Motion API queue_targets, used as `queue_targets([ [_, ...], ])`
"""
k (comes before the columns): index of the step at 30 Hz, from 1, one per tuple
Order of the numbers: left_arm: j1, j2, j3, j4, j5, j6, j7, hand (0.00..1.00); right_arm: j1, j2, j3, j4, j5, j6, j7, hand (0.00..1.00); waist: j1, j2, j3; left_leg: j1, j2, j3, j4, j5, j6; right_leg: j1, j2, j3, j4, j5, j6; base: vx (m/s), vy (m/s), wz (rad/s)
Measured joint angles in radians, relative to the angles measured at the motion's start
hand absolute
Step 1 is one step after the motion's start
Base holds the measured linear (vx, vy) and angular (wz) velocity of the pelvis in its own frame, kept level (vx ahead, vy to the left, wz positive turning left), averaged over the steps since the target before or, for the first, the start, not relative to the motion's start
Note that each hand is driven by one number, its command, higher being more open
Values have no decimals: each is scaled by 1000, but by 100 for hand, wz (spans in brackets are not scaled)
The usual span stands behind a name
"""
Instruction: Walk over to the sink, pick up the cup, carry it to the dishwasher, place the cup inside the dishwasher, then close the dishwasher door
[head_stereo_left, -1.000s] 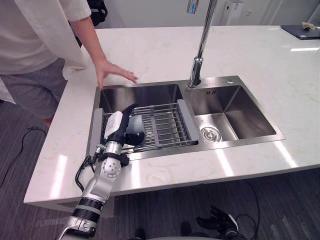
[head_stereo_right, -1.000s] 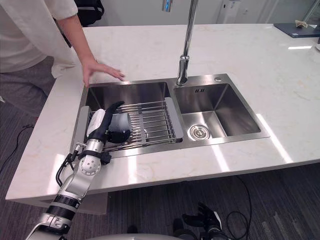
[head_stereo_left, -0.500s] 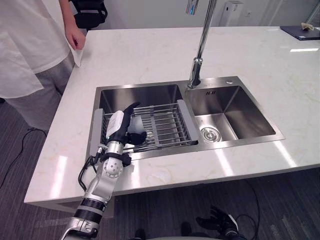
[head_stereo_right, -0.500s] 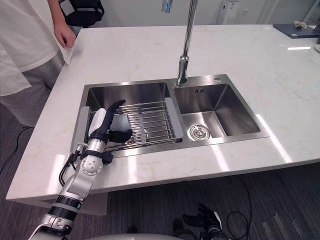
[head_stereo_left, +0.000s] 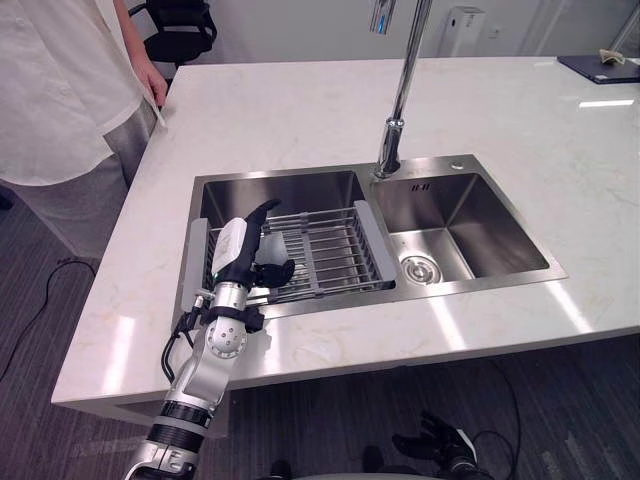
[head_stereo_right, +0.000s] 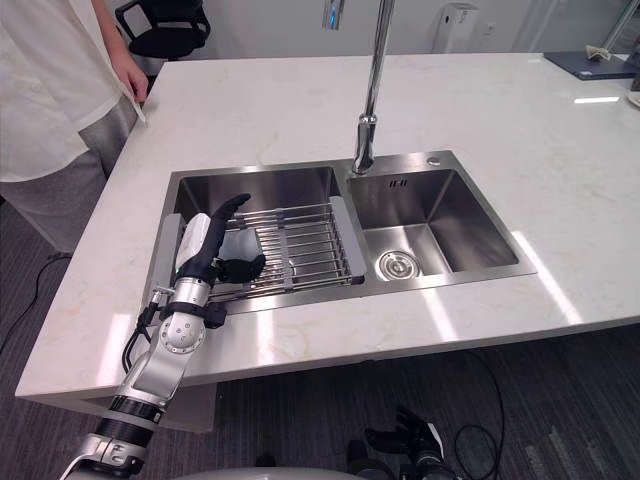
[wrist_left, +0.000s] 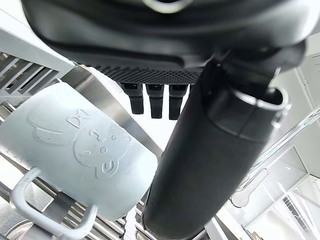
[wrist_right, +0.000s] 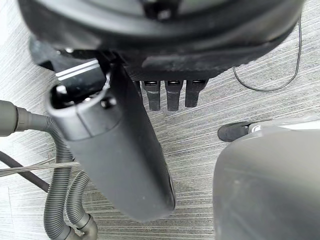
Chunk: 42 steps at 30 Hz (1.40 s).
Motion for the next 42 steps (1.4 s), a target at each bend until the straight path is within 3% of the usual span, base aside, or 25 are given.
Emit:
queue_targets([
  [26, 2, 100, 101, 1, 40, 0, -2, 90, 1, -14, 1, 0, -3, 0, 11, 90, 20, 14, -1, 1, 0, 6, -5, 0, 0, -2, 1, 6, -3, 0, 0, 0, 0, 0],
  [42, 78, 171, 101, 5, 80, -37, -73, 90, 0, -20, 1, 0, -5, 0, 19, 90, 26, 18, -4, 1, 0, 5, -8, 0, 0, -3, 1, 5, -6, 0, 0, 0, 0, 0],
])
